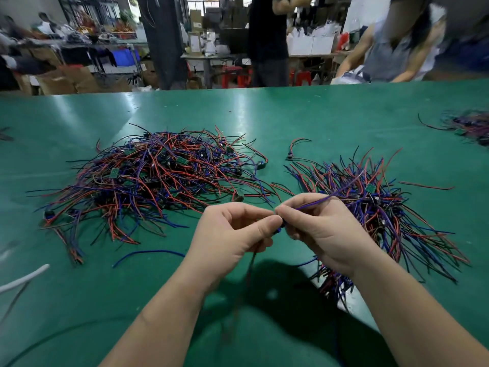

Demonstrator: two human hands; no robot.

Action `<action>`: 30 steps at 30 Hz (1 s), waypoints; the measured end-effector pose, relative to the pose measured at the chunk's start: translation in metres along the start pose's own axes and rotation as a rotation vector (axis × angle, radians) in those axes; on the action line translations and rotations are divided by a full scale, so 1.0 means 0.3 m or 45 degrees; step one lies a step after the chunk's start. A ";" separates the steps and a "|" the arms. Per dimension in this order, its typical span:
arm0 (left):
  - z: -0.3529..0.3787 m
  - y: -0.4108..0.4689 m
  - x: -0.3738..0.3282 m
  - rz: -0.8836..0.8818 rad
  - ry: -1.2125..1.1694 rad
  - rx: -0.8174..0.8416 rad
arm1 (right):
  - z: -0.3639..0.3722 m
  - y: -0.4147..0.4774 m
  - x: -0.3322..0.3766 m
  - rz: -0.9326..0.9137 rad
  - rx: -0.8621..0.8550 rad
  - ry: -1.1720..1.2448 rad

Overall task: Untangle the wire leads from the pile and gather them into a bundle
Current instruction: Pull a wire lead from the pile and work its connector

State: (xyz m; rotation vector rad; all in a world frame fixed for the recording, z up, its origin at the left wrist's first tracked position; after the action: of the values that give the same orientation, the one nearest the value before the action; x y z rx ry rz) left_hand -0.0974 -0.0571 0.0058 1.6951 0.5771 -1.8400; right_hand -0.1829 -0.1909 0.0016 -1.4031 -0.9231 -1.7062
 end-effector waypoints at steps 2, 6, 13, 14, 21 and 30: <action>0.005 0.001 0.006 -0.061 0.020 0.038 | -0.006 0.001 -0.003 -0.007 -0.007 -0.058; 0.018 -0.001 0.022 -0.163 0.004 0.085 | -0.011 0.006 -0.006 -0.014 0.057 -0.214; 0.047 -0.015 0.034 -0.295 0.071 0.280 | -0.076 0.029 0.021 0.065 -0.283 -0.012; 0.042 -0.019 0.031 -0.307 0.122 0.355 | -0.093 0.032 0.030 0.075 -0.351 0.065; 0.036 -0.059 0.028 -0.449 0.193 0.938 | -0.211 0.071 0.033 0.080 -0.754 0.535; -0.021 -0.013 0.023 -0.246 -0.726 0.832 | -0.159 0.075 -0.010 0.343 -0.508 0.416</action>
State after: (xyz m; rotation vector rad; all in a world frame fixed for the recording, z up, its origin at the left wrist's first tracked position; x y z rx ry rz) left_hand -0.0955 -0.0509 -0.0021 1.3739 -0.1263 -2.7091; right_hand -0.1847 -0.2431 -0.0067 -1.3613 -0.2084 -1.8964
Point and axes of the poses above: each hand's wrist, its own y-axis towards the middle knuckle, its own z-axis out of the palm, x = y × z, the point moved 1 cm from there along y, towards the middle knuckle, and after that the axes turned 2 degrees about -y, right-handed, at the moved point
